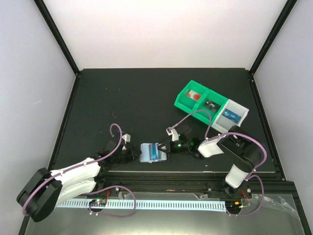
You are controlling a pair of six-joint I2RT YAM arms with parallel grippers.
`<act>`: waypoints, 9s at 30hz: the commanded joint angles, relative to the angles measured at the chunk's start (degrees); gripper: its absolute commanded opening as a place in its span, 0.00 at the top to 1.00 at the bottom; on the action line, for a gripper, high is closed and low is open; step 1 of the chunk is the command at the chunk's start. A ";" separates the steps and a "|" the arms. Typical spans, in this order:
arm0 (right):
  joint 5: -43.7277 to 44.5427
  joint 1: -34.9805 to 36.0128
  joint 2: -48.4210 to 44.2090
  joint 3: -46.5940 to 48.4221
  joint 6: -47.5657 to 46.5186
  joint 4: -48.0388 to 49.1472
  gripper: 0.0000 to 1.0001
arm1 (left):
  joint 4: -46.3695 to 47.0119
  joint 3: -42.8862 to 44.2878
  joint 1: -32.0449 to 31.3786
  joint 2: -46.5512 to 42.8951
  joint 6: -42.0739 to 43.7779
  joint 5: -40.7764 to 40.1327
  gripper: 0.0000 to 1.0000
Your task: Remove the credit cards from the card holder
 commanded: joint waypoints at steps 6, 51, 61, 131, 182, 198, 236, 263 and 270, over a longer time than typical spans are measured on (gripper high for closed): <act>-1.82 -0.64 3.06 -2.59 3.17 5.81 0.75 | -1.78 -1.44 -0.30 -2.33 -0.21 -1.88 0.82; 2.60 -0.58 -1.42 -1.90 1.51 -0.40 0.99 | -8.92 1.79 -1.54 -8.93 0.09 -4.46 0.77; 6.97 -0.70 -8.56 -1.57 1.00 -9.88 0.99 | -15.69 7.71 -1.51 -12.92 7.39 -6.73 0.68; 0.65 -0.69 -37.58 3.83 20.37 -23.67 0.99 | 7.97 16.09 -46.13 -4.54 86.79 -53.95 0.98; -3.79 -0.65 -52.69 -11.83 7.39 1.07 0.37 | 9.07 17.08 -19.84 -18.90 4.03 -2.54 0.98; 2.28 -0.67 -55.41 -13.30 8.13 -5.75 0.37 | 7.30 17.26 -19.84 -19.59 2.78 -5.52 0.98; -3.54 -0.58 -51.36 -14.28 15.21 10.39 0.99 | 12.88 14.02 -19.84 -18.79 -2.45 -5.28 0.90; 0.72 -25.62 -45.09 4.83 -10.12 -35.33 0.99 | -19.05 17.83 -19.59 -19.63 11.09 -19.00 0.01; 3.39 -38.67 -43.98 8.66 -15.49 -47.40 0.99 | -20.54 18.68 -19.09 -15.63 13.37 -17.88 0.01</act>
